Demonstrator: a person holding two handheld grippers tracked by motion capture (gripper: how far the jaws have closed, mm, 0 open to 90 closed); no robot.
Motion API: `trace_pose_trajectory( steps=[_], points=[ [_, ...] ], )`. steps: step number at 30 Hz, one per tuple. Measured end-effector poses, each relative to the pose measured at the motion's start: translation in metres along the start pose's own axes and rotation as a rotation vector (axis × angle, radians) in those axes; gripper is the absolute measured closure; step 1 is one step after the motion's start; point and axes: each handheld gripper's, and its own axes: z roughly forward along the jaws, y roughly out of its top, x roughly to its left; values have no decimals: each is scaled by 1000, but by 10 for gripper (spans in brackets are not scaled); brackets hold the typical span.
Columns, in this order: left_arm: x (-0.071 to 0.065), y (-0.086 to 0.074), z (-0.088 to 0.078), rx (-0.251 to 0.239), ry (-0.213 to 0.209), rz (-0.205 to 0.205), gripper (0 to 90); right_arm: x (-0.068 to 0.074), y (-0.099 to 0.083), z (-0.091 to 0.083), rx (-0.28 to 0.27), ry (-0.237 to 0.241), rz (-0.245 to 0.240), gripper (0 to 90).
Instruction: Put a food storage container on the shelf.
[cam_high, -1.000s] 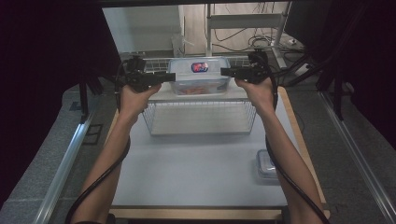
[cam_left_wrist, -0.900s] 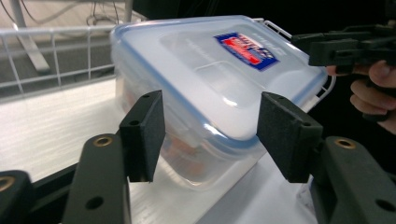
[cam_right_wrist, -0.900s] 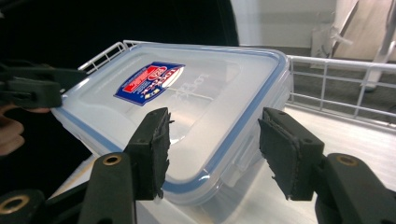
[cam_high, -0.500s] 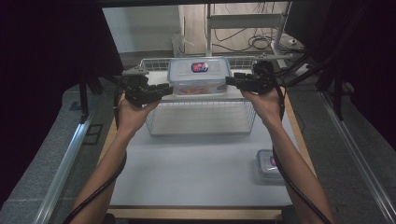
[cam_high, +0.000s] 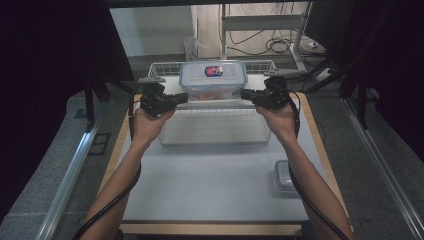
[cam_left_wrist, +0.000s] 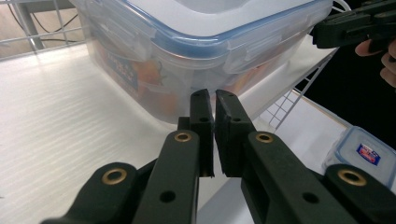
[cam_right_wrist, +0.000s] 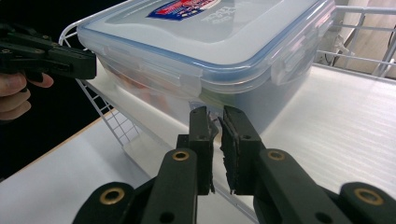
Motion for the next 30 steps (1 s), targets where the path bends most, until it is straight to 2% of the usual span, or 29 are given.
trace_pose_trajectory(
  steps=[4, 9, 17, 20, 22, 26, 30],
  points=[
    [1, 0, -1, -1, 4, 0, 854, 0, -1, 2, 6, 1, 3, 813],
    [-1, -3, -6, -20, -6, 6, 799, 4, -3, 1, 4, 9, -2, 758],
    [-13, -16, -20, -23, 48, 66, 573, 17, -11, -5, 1, 4, -44, 600],
    [-19, -23, -23, -1, 77, 92, 483, 22, -17, -7, 3, 0, -65, 545],
    [-25, -29, -23, 18, 98, 118, 458, 24, -19, -8, 5, 4, -69, 534],
    [-32, -40, -24, 39, 92, 140, 314, 32, -31, -10, 19, -5, -103, 453],
    [-40, -53, -26, 49, 84, 151, 262, 36, -38, -12, 30, -8, -125, 406]
  ],
)
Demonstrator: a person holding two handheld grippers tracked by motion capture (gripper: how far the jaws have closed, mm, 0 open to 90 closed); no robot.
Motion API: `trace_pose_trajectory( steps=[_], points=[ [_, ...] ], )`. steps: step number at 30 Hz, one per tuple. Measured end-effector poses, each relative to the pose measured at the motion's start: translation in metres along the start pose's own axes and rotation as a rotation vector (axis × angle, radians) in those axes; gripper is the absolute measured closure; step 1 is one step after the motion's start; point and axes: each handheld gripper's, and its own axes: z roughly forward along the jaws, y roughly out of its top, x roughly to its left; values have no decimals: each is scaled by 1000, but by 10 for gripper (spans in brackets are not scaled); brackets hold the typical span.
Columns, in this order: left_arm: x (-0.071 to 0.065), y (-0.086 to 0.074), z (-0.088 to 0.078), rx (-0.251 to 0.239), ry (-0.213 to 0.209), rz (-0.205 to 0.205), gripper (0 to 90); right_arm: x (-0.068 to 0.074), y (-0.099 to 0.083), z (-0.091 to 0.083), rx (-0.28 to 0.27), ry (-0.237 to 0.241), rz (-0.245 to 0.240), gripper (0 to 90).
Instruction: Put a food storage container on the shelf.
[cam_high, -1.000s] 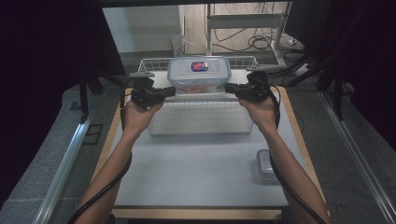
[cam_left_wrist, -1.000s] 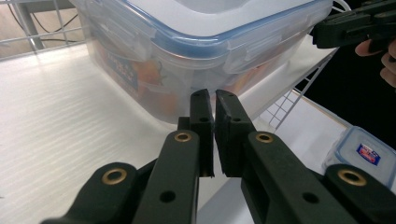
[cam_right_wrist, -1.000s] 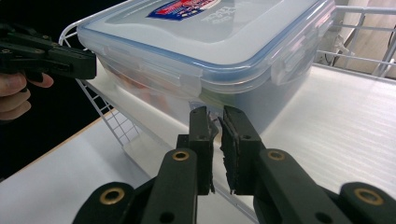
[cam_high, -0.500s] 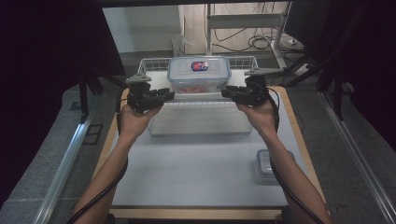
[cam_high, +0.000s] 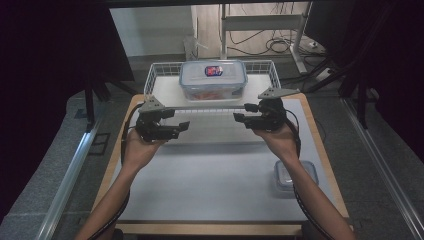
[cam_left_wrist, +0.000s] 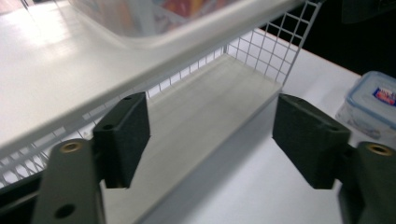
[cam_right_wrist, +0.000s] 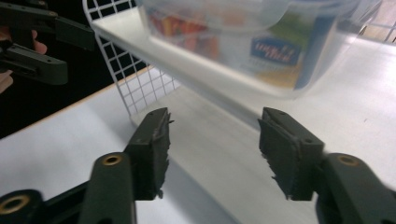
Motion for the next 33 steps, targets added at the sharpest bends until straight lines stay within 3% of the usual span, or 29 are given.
trace_pose_trajectory(
  steps=[7, 12, 21, 23, 25, 33],
  points=[
    [-7, -24, -4, -5, -14, -55, 140, 10, -17, -4, 14, 11, -23, 285],
    [-11, -41, -7, -8, -14, -80, 74, 15, -34, -4, 39, 26, -14, 182],
    [-32, -68, -9, -24, 14, -34, 29, 21, -62, -5, 77, -6, -30, 47],
    [-36, -76, -8, -44, 23, -29, 27, 21, -68, -7, 69, 0, -33, 23],
    [-38, -84, -6, -32, 30, -18, 24, 22, -80, -9, 62, 27, -3, 0],
    [-46, -115, -7, -56, 26, -10, 38, 30, -105, -13, 68, 33, 13, 0]
  ],
)
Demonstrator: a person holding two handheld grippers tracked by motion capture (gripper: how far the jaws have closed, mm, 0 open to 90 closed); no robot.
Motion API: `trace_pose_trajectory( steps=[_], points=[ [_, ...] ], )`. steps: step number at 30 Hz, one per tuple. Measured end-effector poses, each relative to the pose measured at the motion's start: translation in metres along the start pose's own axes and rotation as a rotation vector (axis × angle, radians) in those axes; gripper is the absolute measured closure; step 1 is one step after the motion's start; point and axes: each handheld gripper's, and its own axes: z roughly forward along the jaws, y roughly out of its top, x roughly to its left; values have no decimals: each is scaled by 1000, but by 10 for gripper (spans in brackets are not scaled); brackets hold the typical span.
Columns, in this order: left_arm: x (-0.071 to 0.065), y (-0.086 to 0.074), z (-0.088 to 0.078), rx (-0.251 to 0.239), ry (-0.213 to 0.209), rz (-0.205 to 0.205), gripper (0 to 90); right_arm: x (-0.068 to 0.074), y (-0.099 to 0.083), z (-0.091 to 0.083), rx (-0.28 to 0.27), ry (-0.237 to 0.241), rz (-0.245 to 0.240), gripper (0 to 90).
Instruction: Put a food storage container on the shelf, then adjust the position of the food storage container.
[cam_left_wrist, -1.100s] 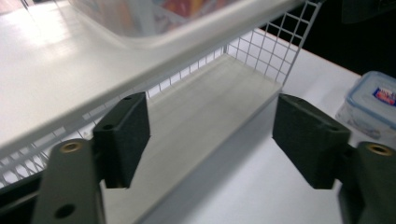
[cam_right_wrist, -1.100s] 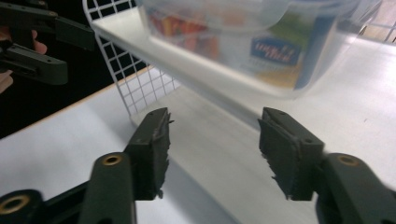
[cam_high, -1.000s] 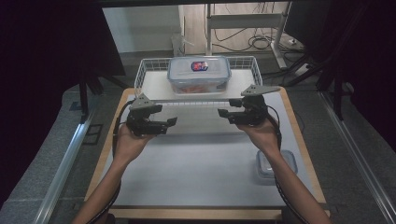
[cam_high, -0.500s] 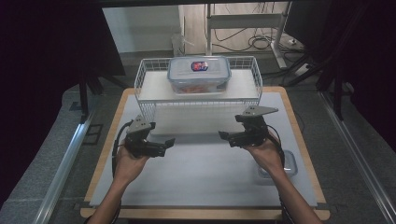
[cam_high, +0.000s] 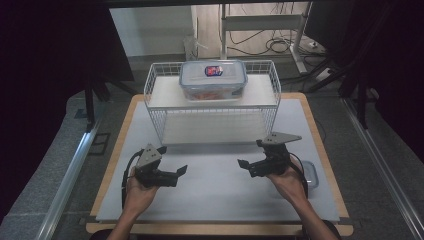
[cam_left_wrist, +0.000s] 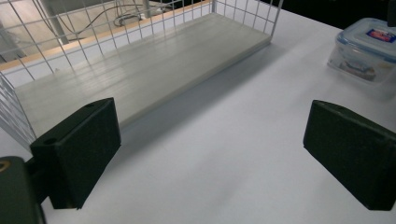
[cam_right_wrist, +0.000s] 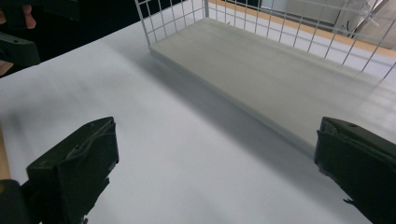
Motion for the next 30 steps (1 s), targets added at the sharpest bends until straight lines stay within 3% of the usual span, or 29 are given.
trace_pose_trajectory(
  steps=[8, 14, 18, 25, 27, 30],
  points=[
    [-13, -24, 0, 52, 14, 51, 35, 11, -24, -3, -9, -4, 5, 3],
    [-20, -35, -1, 107, 15, 53, 41, 19, -43, 1, 54, -17, 5, 12],
    [-29, -36, 0, 132, 26, 96, 40, 22, -46, 4, 78, -36, -16, 12],
    [-23, -38, 0, 135, 41, 83, 38, 17, -46, 5, 93, -72, 22, 0],
    [-20, -39, -2, 133, 48, 73, 37, 14, -46, 4, 99, -67, 54, 0],
    [-18, -39, -3, 135, 58, 71, 38, 10, -47, 2, 154, -74, 89, 39]
  ],
)
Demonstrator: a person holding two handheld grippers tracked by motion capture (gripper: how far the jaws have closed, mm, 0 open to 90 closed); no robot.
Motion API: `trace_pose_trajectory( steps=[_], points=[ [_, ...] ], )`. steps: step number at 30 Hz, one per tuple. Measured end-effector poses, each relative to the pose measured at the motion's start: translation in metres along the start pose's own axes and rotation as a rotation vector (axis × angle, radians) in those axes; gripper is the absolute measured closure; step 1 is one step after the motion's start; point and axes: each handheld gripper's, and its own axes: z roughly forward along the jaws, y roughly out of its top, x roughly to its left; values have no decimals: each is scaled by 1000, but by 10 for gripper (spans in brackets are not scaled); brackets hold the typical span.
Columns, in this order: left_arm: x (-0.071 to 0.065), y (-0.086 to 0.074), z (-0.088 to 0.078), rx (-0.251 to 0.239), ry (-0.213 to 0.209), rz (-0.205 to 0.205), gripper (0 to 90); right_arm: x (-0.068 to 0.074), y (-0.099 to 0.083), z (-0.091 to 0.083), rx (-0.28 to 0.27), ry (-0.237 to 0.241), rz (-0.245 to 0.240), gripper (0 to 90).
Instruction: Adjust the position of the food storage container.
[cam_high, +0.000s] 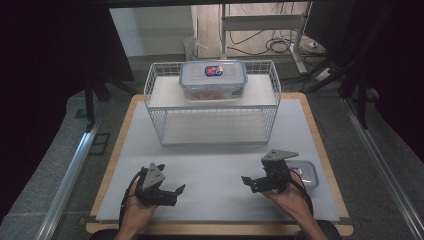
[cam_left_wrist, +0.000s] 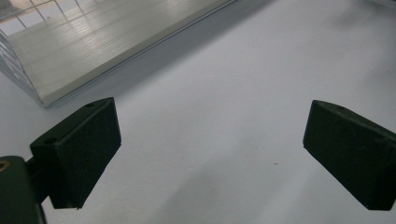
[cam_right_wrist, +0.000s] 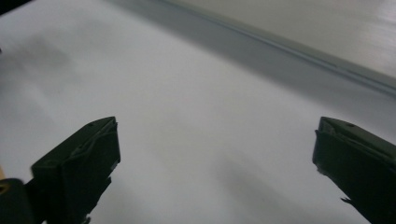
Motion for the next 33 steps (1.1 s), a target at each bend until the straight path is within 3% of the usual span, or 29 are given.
trace_pose_trajectory(
  steps=[2, 9, 15, 18, 21, 24, 25, 26, 29, 30, 33],
  points=[
    [0, 0, 1, 9, 8, 2, 38, -1, -1, -2, 9, -14, 2, 86],
    [-2, -1, 3, 24, 12, 19, 38, -16, -14, -27, 26, -32, 3, 601],
    [-1, -1, 3, 22, 8, 13, 39, -33, -19, -46, 7, -75, -1, 845],
    [-2, -2, 4, 23, 5, 9, 40, -37, -20, -50, 7, -82, 8, 865],
    [-2, -2, 4, 24, 5, 9, 40, -43, -22, -55, 7, -123, 19, 895],
    [-1, -2, 4, 27, 6, 10, 40, -51, -25, -65, 11, -205, 34, 897],
    [-1, -2, 4, 27, 6, 7, 41, -59, -28, -73, -2, -246, 63, 898],
    [-1, -2, 4, 27, 6, 7, 42, -59, -28, -73, -2, -246, 63, 898],
    [0, -2, 3, 25, 1, 5, 47, -73, -36, -88, -9, -313, 108, 898],
    [0, -2, 3, 23, -1, 5, 48, -81, -43, -97, -13, -343, 143, 898],
    [0, -2, 4, 26, -2, 5, 48, -87, -49, -104, -8, -382, 172, 898]
  ],
)
